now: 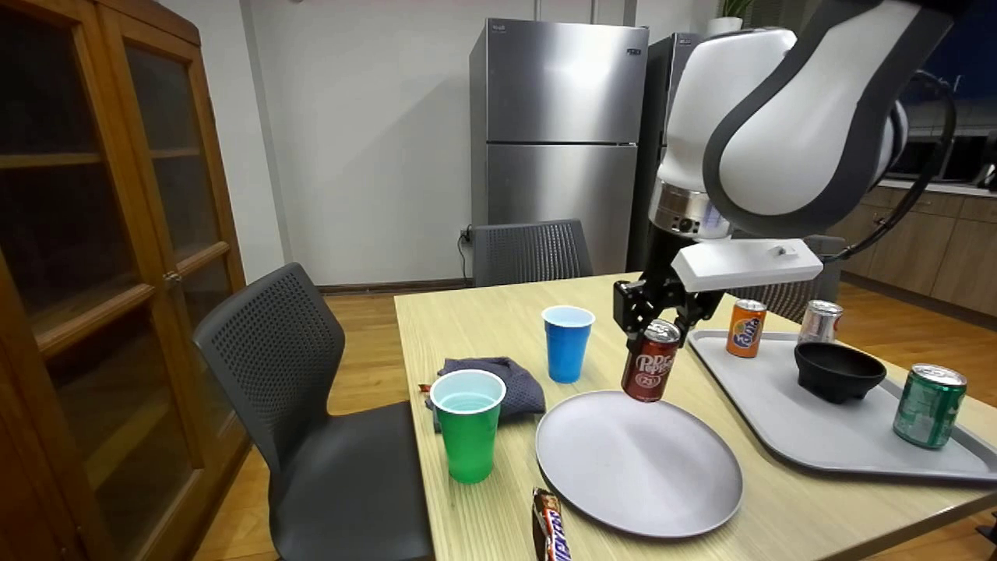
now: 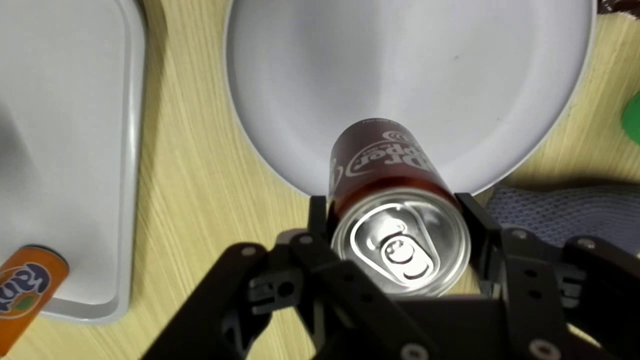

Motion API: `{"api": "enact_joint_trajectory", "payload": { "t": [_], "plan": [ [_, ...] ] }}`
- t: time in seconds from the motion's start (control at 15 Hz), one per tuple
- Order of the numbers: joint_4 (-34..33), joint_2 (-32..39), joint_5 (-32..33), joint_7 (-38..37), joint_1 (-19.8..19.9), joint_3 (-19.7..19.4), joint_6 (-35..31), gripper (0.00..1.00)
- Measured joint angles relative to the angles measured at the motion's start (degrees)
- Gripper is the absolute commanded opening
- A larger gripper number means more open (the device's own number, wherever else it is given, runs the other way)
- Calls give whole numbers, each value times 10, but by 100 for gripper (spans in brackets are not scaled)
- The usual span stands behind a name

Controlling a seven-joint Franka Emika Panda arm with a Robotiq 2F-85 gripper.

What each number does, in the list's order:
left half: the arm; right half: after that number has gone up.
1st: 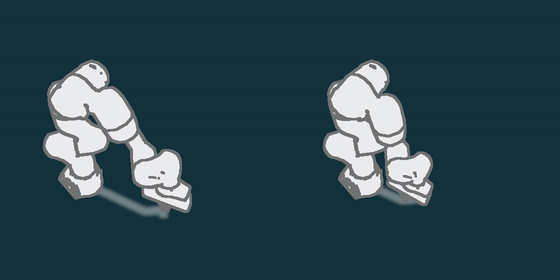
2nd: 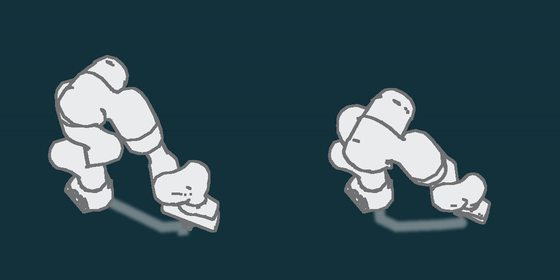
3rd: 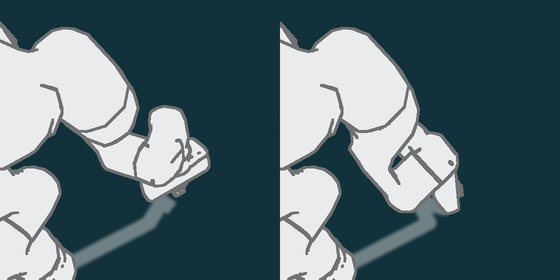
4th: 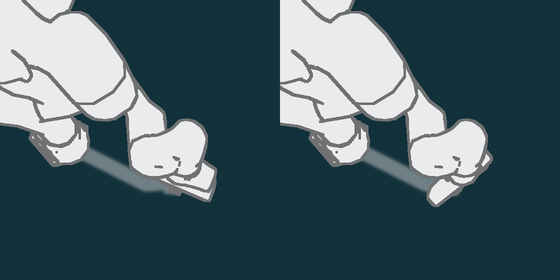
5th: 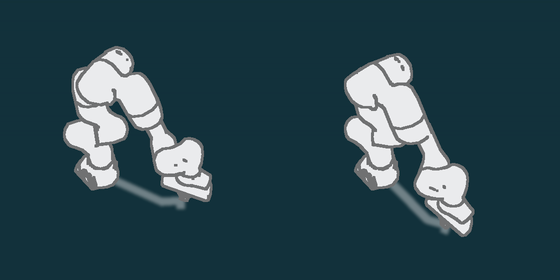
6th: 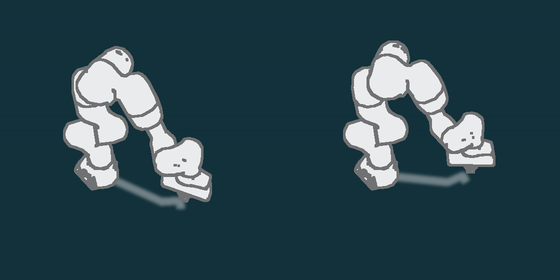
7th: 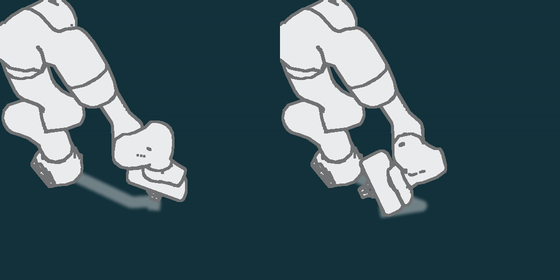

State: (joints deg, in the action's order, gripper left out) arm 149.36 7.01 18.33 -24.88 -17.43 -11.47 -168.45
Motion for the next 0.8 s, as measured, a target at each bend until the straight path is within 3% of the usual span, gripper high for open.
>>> {"api": "enact_joint_trajectory", "payload": {
  "t": [0.33,0.8],
  "plan": [
    [-19,17,-14,-1,-27,26,5,38],
    [-64,73,-36,-1,-36,51,14,38]
  ]
}}
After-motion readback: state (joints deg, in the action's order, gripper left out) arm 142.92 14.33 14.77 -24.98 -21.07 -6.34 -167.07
